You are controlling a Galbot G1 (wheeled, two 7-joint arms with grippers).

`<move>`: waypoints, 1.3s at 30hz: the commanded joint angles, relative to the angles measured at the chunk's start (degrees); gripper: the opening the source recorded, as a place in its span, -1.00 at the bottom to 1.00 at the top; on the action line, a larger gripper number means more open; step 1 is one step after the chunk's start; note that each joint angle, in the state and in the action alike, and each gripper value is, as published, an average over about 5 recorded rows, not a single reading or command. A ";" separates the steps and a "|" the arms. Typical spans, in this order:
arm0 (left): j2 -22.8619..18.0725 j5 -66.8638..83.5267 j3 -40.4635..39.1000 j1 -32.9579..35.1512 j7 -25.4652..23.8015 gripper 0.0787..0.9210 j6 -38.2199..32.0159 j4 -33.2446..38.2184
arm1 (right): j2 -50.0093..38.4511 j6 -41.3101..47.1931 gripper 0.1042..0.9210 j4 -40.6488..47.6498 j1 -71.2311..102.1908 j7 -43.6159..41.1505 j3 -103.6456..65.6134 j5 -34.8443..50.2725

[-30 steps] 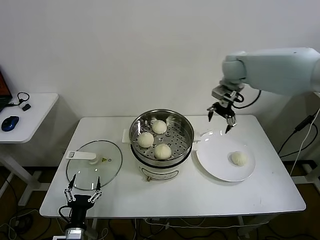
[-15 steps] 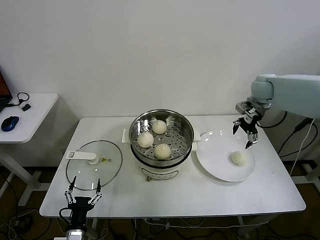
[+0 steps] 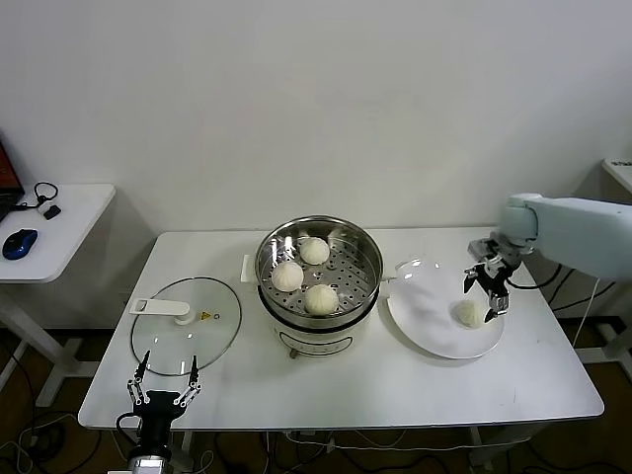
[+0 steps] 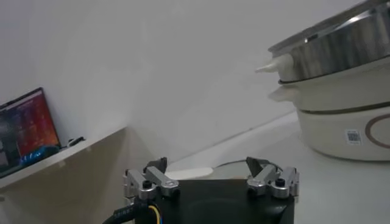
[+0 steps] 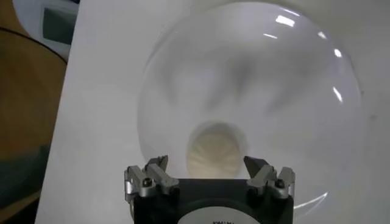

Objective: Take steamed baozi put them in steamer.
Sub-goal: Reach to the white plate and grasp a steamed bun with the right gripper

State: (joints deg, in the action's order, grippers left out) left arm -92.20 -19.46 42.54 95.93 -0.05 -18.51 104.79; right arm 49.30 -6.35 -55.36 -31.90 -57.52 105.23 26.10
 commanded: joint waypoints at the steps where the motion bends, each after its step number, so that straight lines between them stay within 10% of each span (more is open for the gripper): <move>1: -2.80 -0.15 -0.08 -0.10 0.12 0.77 0.01 -0.25 | -0.93 0.15 0.76 4.21 8.36 2.98 -8.62 -5.36; 25: -2.80 -0.21 0.20 -0.54 0.22 0.77 0.02 -0.78 | -0.22 0.14 0.75 6.97 10.50 2.60 -11.30 -8.32; 39: -2.80 -0.20 0.18 -0.28 0.26 0.77 0.07 -0.29 | -0.38 1.01 0.26 4.10 7.04 2.58 -8.56 -6.43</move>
State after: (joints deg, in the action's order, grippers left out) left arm -92.20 -19.68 42.70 95.59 0.19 -18.53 104.27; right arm 48.96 -5.74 -49.54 -22.67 -54.81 94.81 18.27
